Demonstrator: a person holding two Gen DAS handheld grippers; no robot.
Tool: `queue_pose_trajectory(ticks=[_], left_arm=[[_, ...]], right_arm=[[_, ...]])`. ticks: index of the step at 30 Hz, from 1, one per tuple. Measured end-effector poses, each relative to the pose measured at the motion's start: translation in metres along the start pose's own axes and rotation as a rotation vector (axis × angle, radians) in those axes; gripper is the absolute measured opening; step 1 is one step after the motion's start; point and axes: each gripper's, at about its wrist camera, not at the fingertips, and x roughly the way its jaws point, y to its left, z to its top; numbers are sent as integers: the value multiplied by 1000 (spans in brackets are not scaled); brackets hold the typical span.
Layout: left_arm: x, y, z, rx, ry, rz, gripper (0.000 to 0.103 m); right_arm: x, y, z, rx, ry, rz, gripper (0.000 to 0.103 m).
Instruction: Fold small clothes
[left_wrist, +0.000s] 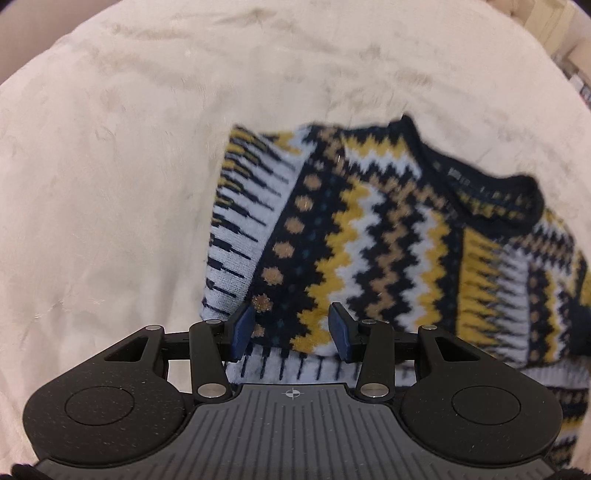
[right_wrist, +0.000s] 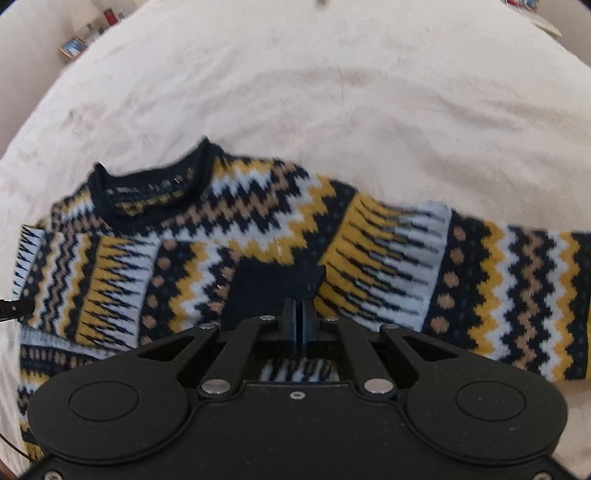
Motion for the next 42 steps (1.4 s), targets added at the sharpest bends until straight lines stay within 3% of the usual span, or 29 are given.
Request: queue_pose_trajectory(ticks=[2, 8, 10, 12, 14, 19, 24, 29, 36, 42], left_arm=[[7, -1, -3, 19, 4, 6, 44], [15, -8, -6, 51, 1, 17, 51], [16, -8, -7, 45, -1, 19, 53], [17, -9, -6, 35, -2, 22, 54], [17, -9, -6, 23, -6, 19, 58], [23, -13, -9, 4, -29, 7, 81], [27, -25, -9, 36, -10, 44, 88], [30, -29, -2, 47, 15, 51, 88], [4, -21, -13, 99, -14, 17, 66], [-44, -18, -32, 160, -82, -60, 65]], right_arm=[[2, -3, -2, 16, 18, -26, 17], [1, -6, -5, 35, -4, -21, 21], [5, -5, -4, 44, 3, -4, 36], [9, -4, -4, 55, 1, 13, 41], [16, -3, -4, 64, 12, 7, 41], [31, -6, -5, 74, 38, -5, 45], [14, -8, -2, 79, 17, -5, 47], [-22, -11, -11, 85, -63, 26, 50], [-70, -6, -36, 131, -180, 76, 73], [-97, 7, -53, 164, -254, 101, 98]])
